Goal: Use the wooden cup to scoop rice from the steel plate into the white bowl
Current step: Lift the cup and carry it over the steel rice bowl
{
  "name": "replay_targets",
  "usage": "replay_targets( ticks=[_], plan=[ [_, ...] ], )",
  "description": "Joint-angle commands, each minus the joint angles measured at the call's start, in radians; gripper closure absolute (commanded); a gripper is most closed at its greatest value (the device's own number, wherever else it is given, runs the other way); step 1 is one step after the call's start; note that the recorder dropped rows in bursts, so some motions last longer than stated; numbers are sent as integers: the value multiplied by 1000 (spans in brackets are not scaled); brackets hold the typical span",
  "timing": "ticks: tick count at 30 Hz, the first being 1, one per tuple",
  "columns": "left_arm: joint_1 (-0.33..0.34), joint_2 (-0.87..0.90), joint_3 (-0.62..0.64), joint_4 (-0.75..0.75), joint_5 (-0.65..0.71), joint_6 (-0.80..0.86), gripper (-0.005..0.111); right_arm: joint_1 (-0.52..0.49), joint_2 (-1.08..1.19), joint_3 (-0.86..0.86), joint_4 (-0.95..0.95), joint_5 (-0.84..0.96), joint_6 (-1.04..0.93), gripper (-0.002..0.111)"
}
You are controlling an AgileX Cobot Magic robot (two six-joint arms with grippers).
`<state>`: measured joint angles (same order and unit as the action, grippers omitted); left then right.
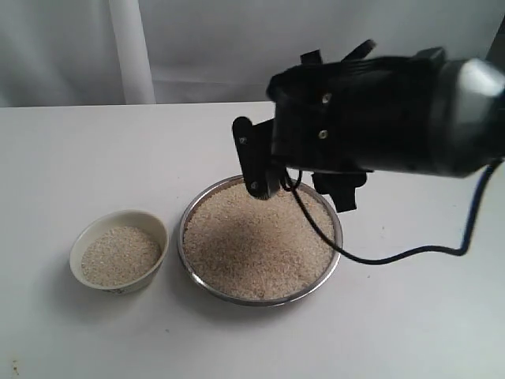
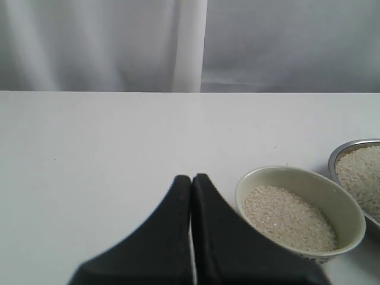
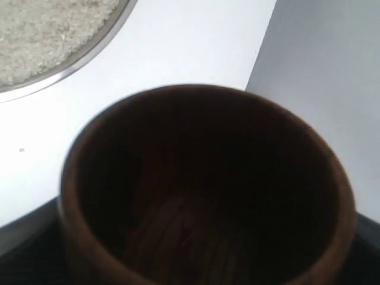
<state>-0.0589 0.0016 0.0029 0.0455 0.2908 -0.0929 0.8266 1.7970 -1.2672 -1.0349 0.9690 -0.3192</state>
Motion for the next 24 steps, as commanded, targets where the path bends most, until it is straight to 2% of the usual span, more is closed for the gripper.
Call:
replay_targets(
  ticks=[1, 7, 14, 24],
  plan=[
    [-4, -2, -3, -8, -6, -3, 107, 12, 96, -39, -119, 50, -18, 108],
    [-4, -2, -3, -8, -6, -3, 107, 12, 199, -50, -203, 116, -18, 108],
    [-4, -2, -3, -8, -6, -3, 107, 12, 268, -50, -228, 114, -16, 108],
    [-4, -2, -3, -8, -6, -3, 107, 12, 287, -50, -191, 32, 9, 108]
  ],
)
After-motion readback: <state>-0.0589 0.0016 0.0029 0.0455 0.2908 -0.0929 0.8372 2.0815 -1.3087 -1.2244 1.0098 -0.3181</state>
